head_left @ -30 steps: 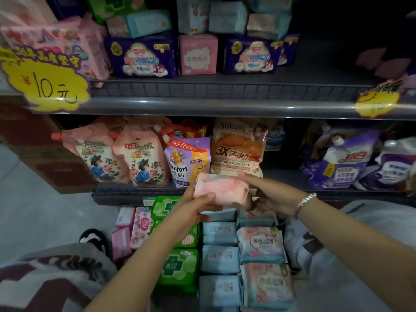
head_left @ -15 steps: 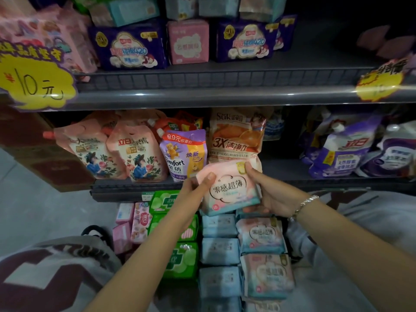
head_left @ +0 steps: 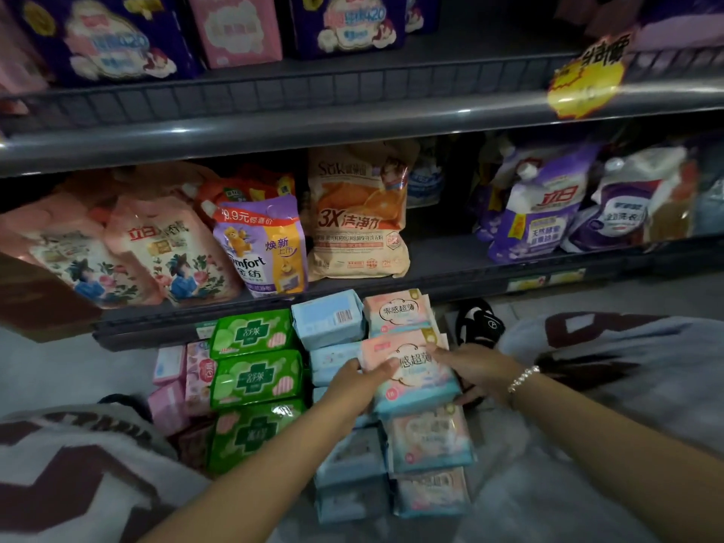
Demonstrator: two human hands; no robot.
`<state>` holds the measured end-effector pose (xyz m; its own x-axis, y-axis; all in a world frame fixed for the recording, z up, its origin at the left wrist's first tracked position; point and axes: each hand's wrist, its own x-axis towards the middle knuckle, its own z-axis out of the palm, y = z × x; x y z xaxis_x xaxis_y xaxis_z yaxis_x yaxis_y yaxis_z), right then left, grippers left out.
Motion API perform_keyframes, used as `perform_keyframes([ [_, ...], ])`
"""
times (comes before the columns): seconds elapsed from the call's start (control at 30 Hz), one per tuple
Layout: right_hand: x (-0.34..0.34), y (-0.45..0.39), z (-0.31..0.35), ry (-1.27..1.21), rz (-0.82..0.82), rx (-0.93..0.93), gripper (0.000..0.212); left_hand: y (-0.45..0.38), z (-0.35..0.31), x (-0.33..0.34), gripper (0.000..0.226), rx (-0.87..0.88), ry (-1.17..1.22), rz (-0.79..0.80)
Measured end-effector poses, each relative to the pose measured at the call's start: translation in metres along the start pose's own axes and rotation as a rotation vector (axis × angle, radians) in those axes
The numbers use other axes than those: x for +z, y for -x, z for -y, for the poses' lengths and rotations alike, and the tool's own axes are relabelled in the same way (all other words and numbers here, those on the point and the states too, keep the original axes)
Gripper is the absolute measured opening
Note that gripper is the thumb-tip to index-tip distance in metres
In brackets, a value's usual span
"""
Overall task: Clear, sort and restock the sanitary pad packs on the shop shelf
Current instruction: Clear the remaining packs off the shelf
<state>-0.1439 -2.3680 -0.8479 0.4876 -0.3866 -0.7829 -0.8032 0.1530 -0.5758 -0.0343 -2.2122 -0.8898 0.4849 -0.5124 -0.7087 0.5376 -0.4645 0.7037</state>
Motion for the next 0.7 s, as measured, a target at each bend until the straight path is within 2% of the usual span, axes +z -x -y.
perform_keyframes([
  [0.07, -0.005, -0.01, -0.003, -0.088, -0.035, -0.032, 0.03, -0.012, -0.005, 0.01, 0.05, -0.007, 0.029, 0.004],
  [0.17, -0.011, -0.028, 0.002, -0.125, -0.095, -0.104, 0.024, -0.026, -0.025, 0.022, 0.034, 0.04, 0.005, -0.072],
  [0.27, -0.017, -0.051, 0.01, -0.167, -0.193, -0.175, 0.015, -0.038, -0.041, 0.034, 0.033, 0.146, -0.128, -0.222],
  [0.4, -0.025, -0.072, 0.021, -0.196, -0.311, -0.308, 0.005, -0.055, -0.051, 0.045, 0.031, 0.36, -0.395, -0.335],
  [0.47, -0.027, -0.08, 0.025, -0.144, -0.326, -0.353, 0.008, -0.062, -0.055, 0.047, 0.035, 0.376, -0.511, -0.372],
  [0.57, -0.026, -0.096, 0.023, -0.069, -0.273, -0.328, 0.022, -0.068, -0.053, 0.043, 0.037, 0.347, -0.69, -0.418],
  [0.7, -0.022, -0.112, 0.019, 0.022, -0.286, -0.306, 0.038, -0.068, -0.05, 0.041, 0.045, 0.297, -0.727, -0.432],
])
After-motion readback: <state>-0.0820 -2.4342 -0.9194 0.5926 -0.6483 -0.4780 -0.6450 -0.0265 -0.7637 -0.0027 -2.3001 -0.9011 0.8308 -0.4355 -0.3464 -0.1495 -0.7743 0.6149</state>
